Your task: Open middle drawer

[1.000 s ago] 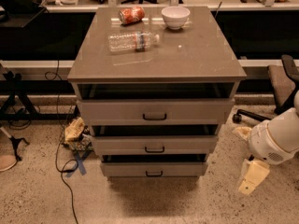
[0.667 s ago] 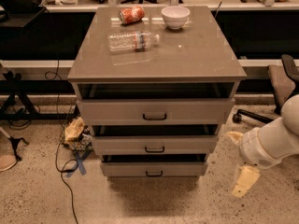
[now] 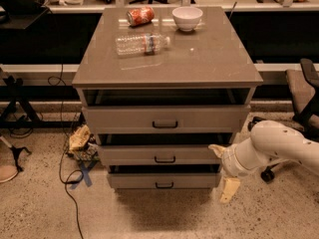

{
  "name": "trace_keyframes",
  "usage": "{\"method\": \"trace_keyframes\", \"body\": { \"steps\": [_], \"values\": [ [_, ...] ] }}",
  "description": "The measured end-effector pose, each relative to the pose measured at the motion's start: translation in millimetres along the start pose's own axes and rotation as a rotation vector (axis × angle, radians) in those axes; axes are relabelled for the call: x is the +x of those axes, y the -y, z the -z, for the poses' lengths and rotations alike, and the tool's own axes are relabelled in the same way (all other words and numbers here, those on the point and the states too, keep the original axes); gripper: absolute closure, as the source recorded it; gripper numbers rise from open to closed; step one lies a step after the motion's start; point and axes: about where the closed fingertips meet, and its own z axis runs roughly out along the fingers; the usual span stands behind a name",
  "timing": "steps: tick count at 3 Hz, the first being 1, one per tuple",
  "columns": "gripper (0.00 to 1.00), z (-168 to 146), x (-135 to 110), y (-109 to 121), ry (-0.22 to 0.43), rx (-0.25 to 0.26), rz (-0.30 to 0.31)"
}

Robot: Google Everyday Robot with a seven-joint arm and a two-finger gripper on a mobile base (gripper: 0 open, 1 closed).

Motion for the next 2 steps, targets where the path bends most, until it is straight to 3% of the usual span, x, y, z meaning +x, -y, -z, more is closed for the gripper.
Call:
{"method": "trace_keyframes", "body": {
  "steps": [1,2],
  "values": [
    [0.0,-0.1,0.1,0.0,0.0,0.0,0.0],
    [0.0,-18.5,19.0,6.7,-0.04,0.042,-0.01]
  ]
}}
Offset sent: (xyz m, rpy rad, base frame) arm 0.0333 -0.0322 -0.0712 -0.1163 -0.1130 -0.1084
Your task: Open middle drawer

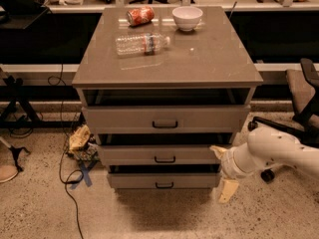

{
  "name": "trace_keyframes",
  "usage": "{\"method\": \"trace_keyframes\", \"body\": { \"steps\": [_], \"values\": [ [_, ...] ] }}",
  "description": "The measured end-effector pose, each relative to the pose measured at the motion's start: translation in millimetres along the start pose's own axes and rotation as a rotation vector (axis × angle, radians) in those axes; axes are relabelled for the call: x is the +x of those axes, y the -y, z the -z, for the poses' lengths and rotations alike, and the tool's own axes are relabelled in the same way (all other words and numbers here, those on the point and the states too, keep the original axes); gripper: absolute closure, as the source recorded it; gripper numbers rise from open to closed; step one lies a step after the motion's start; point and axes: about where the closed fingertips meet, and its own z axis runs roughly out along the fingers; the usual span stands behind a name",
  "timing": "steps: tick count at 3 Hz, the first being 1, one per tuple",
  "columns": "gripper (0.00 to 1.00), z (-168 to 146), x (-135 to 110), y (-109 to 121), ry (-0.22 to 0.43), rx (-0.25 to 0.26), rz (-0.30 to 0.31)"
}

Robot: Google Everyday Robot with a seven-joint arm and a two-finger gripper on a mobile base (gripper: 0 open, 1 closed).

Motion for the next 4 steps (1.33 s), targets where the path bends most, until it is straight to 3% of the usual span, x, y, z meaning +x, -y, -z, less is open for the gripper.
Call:
{"method": "trace_keyframes", "body": {
  "steps": [1,2,3,4],
  "values": [
    [0.0,-41.7,30.5,22.6,0.01,0.018,-0.04],
    [0.0,-41.7,30.5,22.6,0.01,0.018,-0.04],
    [0.0,-51.2,31.5,23.3,-0.056,0.045,0.042],
    [0.0,-87.1,32.4,42.4,-0.138,0.071,0.226]
  ]
}}
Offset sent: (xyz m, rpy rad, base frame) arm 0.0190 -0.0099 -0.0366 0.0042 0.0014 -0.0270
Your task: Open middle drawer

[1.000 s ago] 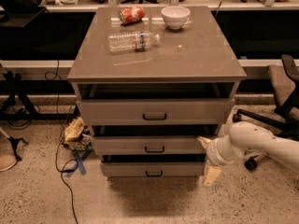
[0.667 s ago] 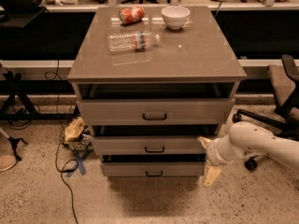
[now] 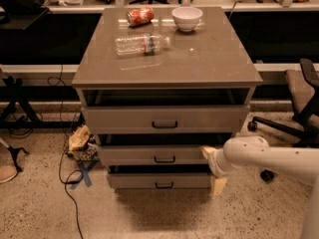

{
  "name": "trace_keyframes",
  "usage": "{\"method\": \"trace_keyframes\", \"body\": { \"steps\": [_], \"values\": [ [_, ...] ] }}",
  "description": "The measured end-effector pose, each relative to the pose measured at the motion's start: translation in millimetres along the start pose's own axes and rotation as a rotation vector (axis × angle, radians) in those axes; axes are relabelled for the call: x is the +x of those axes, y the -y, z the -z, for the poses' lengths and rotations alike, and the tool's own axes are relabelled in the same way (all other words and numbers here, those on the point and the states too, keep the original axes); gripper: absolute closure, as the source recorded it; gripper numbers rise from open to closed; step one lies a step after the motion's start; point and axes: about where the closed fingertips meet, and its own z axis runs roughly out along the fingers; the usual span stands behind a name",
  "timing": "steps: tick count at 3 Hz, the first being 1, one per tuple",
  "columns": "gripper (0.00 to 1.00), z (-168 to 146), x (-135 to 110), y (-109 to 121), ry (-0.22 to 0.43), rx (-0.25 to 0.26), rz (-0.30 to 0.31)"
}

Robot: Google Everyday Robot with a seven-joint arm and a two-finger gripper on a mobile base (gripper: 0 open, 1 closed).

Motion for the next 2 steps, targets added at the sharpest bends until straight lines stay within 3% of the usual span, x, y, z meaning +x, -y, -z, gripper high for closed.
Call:
{"method": "trace_keyframes", "body": {
  "steps": [1,2],
  "values": [
    [0.0,-22.0,-4.5,17.4,-0.022,0.02,0.079],
    [0.0,-35.6,-1.6,39.1,-0.034,0.075,0.069]
  ]
}}
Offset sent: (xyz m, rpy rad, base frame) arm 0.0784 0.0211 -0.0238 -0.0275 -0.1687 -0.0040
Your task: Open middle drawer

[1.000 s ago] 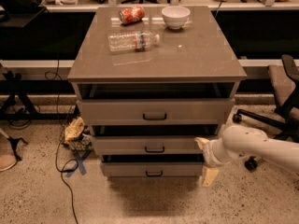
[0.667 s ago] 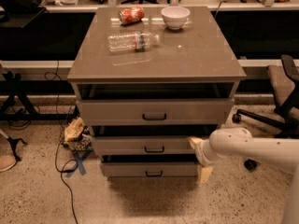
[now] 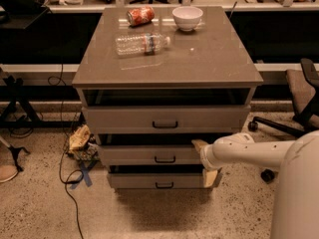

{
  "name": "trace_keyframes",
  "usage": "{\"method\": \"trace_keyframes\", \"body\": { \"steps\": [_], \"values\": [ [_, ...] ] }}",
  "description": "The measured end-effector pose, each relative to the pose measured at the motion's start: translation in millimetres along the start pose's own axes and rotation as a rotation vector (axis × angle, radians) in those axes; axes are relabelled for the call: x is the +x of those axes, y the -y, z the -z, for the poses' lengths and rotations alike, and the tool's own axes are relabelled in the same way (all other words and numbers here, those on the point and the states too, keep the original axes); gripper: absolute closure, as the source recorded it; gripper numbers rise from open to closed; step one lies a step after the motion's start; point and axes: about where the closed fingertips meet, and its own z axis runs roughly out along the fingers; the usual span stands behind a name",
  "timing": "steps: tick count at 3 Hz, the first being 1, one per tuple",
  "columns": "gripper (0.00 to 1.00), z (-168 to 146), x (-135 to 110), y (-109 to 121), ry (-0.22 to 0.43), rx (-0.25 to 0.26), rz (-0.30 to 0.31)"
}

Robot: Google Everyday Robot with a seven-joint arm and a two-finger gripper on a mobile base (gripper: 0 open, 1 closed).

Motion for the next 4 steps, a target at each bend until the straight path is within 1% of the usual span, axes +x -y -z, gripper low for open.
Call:
{"method": "trace_keyframes", "body": {
  "steps": [1,2,3,4],
  "values": [
    [0.0,-7.7,3.2,17.4,-0.002,0.065,-0.041],
    [0.0,-17.8,9.3,29.3,-0.014,0.087,-0.087],
    [0.0,-30.3,14.7,35.3,-0.035,0.08,-0.122],
    [0.18,-38.3,20.1,36.1,-0.055,0.072,-0.148]
  ]
}}
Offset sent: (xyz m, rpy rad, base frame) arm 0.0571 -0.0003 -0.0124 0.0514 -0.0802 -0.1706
